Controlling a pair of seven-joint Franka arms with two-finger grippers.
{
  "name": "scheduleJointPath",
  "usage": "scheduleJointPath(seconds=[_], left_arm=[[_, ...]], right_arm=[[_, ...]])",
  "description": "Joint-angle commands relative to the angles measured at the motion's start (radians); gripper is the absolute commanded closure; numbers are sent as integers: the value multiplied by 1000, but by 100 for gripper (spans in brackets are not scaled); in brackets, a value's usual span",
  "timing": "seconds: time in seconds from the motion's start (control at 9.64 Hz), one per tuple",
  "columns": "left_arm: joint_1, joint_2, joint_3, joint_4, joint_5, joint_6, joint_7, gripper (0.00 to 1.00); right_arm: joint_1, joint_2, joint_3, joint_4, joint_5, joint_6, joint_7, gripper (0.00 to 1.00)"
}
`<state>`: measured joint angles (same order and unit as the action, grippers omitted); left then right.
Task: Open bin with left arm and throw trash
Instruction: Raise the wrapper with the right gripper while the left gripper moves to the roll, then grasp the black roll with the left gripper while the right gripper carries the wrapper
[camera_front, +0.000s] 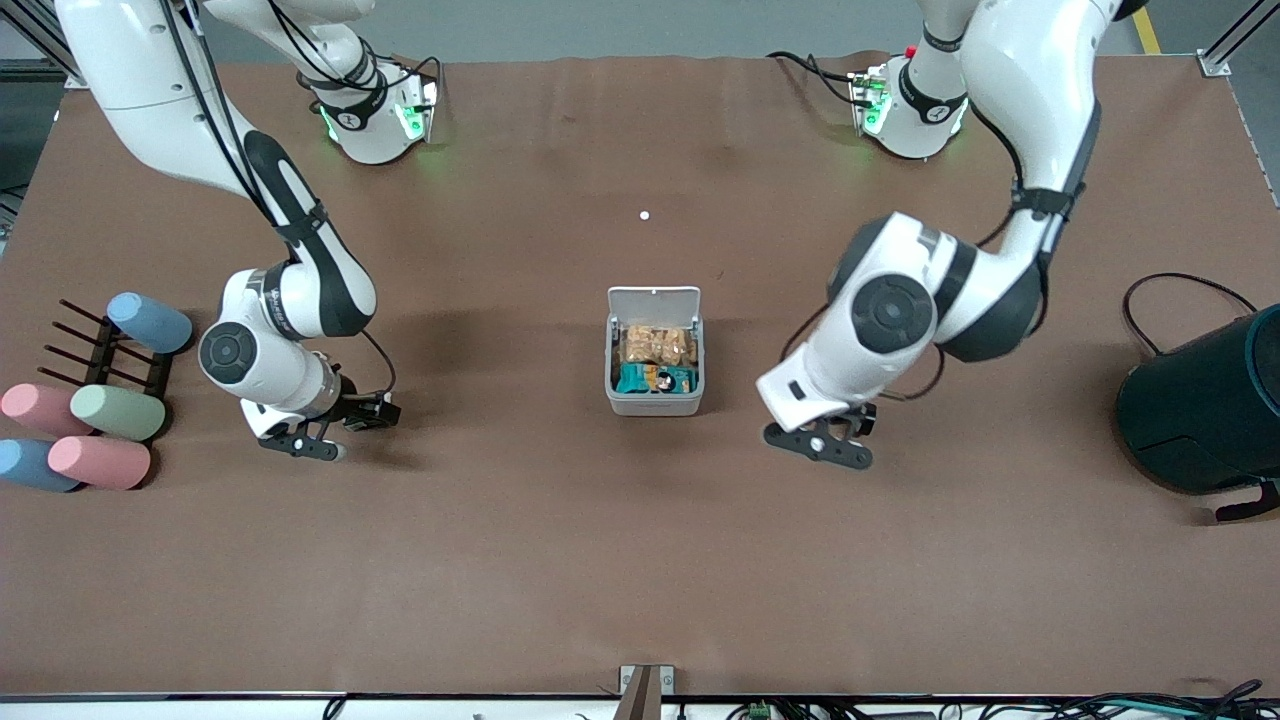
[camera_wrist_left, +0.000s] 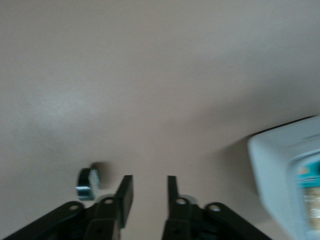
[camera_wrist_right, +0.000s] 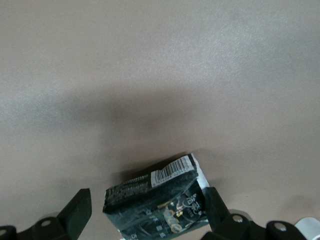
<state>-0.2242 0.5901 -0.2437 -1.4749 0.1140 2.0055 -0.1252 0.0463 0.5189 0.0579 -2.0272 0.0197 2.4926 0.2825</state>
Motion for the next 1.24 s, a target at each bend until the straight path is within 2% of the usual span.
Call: scheduleJointPath(seconds=[0.0,0.31,0.41,0.62,0.83,1.04,1.14], left_arm=[[61,39,-8,-34,-13,28,142,0],[92,53,-6,-151,-10,145,156,0],[120,50,-8,-200,-4,203,163,0],[131,50,-6,-235,-4,246,187,0],[166,50,-8,-260,-2,257,187,0],[198,45,-8,-298,-4,292,187,1],[203,45,-8,-300,-4,292,187,9]], right_arm=[[10,1,-1,-1,-6,-9,18,0],[12,19,-3,-1,-18,-8,18,0],[12,29,-4,-1,-29,-8,20,14],[10,32,-7,2,-29,-12,18,53],[4,29,-7,22,-29,-73,23,79],[7,18,-4,92,-26,-188,97,83],[12,10,3,163,-24,-293,168,83]])
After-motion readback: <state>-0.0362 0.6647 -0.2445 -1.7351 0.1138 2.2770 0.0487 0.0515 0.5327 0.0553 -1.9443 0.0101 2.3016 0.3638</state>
